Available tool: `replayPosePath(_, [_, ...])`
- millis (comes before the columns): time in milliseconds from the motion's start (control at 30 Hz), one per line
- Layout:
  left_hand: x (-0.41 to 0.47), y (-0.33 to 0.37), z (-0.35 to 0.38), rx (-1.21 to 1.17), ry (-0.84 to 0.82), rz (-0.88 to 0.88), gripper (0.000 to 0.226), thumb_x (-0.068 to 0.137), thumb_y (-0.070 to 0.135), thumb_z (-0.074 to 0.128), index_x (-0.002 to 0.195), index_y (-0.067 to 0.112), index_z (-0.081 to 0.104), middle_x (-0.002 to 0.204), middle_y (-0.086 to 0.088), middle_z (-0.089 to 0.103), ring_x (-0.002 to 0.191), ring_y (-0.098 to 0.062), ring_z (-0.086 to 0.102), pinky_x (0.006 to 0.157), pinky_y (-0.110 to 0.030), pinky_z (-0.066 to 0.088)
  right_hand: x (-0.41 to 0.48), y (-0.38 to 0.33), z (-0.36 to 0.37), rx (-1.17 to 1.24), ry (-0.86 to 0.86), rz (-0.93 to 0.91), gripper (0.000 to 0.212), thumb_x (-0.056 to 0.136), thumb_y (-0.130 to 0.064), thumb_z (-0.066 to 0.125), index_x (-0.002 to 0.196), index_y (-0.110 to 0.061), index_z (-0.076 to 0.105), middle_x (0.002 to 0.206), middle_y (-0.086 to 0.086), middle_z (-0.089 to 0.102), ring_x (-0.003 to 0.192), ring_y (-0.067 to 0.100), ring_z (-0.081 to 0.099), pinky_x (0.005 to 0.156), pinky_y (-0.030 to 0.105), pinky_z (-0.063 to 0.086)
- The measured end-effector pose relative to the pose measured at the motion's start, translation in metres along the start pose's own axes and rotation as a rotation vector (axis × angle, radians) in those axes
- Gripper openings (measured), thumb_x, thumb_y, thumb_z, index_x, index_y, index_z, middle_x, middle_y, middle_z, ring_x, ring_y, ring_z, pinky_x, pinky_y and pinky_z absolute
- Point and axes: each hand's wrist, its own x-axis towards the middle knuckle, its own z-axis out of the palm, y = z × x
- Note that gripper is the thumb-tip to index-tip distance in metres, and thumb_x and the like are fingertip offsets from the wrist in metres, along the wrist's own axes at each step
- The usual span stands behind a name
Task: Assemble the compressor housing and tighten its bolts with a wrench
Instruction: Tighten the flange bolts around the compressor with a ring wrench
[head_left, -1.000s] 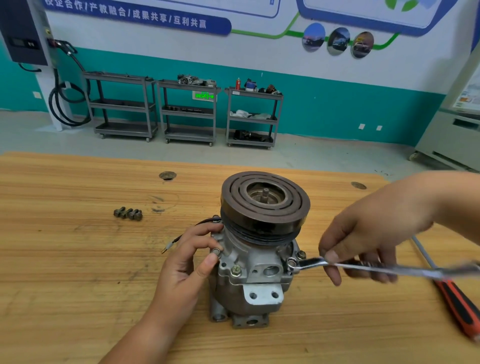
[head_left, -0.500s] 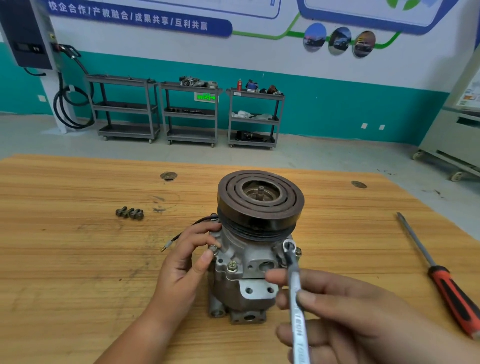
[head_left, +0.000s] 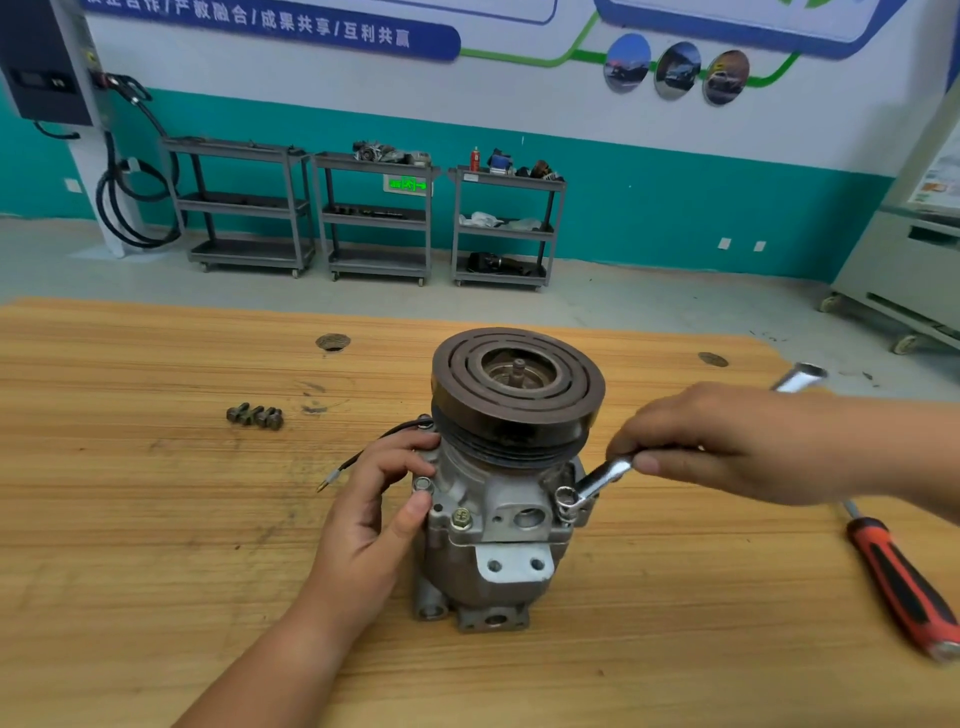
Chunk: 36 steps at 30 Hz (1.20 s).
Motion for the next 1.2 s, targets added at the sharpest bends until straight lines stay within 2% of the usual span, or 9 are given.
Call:
replayPosePath(133, [0.001, -0.001, 0.000, 0.005, -0.004, 0.007, 0.018, 0.085, 0.034, 0.051, 0.096, 0.043, 0.061, 0.118, 0.020, 0.059, 0.120, -0.009, 0.052, 0.096, -0.020, 0.042, 0.018, -0.001, -0.017, 0.065, -0.186, 0.066, 0.021, 0.095, -0.039, 0.043, 0.110, -0.040, 0.059, 0.107, -0.015, 0.060, 0.101, 0.007, 0.054, 0.094, 0.036, 0.043])
replayPosePath(233, [0.001, -0.001, -0.001, 0.002, -0.003, 0.010, 0.018, 0.085, 0.033, 0.052, 0.096, 0.043, 0.061, 0.118, 0.020, 0.059, 0.119, -0.009, 0.052, 0.096, -0.020, 0.042, 0.028, -0.003, -0.024, 0.065, -0.229, 0.086, 0.024, 0.096, -0.035, 0.044, 0.114, -0.042, 0.059, 0.109, -0.021, 0.058, 0.104, 0.000, 0.051, 0.096, 0.029, 0.041])
replayPosePath(400, [0.001, -0.003, -0.002, 0.000, -0.005, 0.006, 0.016, 0.085, 0.033, 0.052, 0.096, 0.040, 0.061, 0.118, 0.019, 0.059, 0.120, -0.010, 0.052, 0.097, -0.021, 0.042, 0.022, 0.001, -0.012, 0.165, -0.337, 0.187, 0.023, 0.098, -0.038, 0.040, 0.098, -0.037, 0.064, 0.064, -0.014, 0.057, 0.059, -0.004, 0.052, 0.061, 0.016, 0.045])
replayPosePath(533, [0.001, -0.003, -0.001, -0.004, -0.006, 0.012, 0.015, 0.085, 0.033, 0.052, 0.097, 0.038, 0.061, 0.118, 0.017, 0.059, 0.120, -0.012, 0.052, 0.097, -0.022, 0.042, 0.002, 0.011, 0.002, 0.398, -0.272, 0.152, 0.025, 0.090, -0.050, 0.043, 0.089, -0.042, 0.066, 0.057, -0.012, 0.047, 0.053, 0.005, 0.040, 0.053, 0.016, 0.038])
replayPosePath(633, [0.001, -0.003, -0.002, -0.003, -0.011, 0.020, 0.016, 0.085, 0.032, 0.052, 0.097, 0.039, 0.061, 0.118, 0.017, 0.059, 0.120, -0.013, 0.053, 0.097, -0.022, 0.041, -0.004, 0.015, 0.002, 0.461, -0.147, 0.106, 0.034, 0.073, -0.065, 0.041, 0.093, -0.050, 0.065, 0.060, -0.012, 0.046, 0.055, 0.005, 0.037, 0.055, 0.017, 0.035])
replayPosePath(767, [0.002, -0.002, -0.002, 0.003, -0.011, 0.026, 0.012, 0.087, 0.044, 0.057, 0.097, 0.039, 0.060, 0.118, 0.019, 0.059, 0.120, -0.012, 0.052, 0.098, -0.021, 0.041, -0.004, 0.011, 0.004, 0.349, -0.060, 0.071, 0.037, 0.068, -0.067, 0.040, 0.095, -0.056, 0.061, 0.076, -0.019, 0.060, 0.071, 0.000, 0.053, 0.069, 0.016, 0.045])
replayPosePath(967, [0.002, -0.004, -0.002, 0.007, -0.017, 0.032, 0.012, 0.086, 0.042, 0.057, 0.099, 0.040, 0.060, 0.119, 0.019, 0.058, 0.121, -0.010, 0.052, 0.097, -0.020, 0.041, 0.004, -0.002, -0.004, 0.182, -0.098, 0.134, 0.013, 0.088, -0.051, 0.048, 0.093, -0.053, 0.060, 0.099, -0.006, 0.062, 0.092, 0.013, 0.057, 0.087, 0.037, 0.048])
replayPosePath(1067, [0.001, -0.003, -0.002, 0.005, -0.027, 0.045, 0.036, 0.076, 0.067, 0.063, 0.102, 0.042, 0.058, 0.121, 0.019, 0.056, 0.123, -0.013, 0.050, 0.099, -0.023, 0.041, 0.010, -0.006, -0.012, 0.106, -0.132, 0.140, 0.012, 0.090, -0.049, 0.048, 0.089, -0.057, 0.057, 0.097, -0.009, 0.061, 0.090, 0.010, 0.055, 0.083, 0.031, 0.047])
replayPosePath(1200, [-0.001, -0.005, -0.001, 0.080, -0.031, 0.054, 0.048, 0.066, 0.070, 0.069, 0.104, 0.047, 0.052, 0.126, 0.021, 0.051, 0.125, -0.015, 0.047, 0.101, -0.030, 0.038, 0.009, -0.005, -0.015, 0.205, -0.279, 0.187, 0.013, 0.091, -0.045, 0.051, 0.084, -0.045, 0.062, 0.074, -0.018, 0.064, 0.071, -0.003, 0.059, 0.067, 0.017, 0.046])
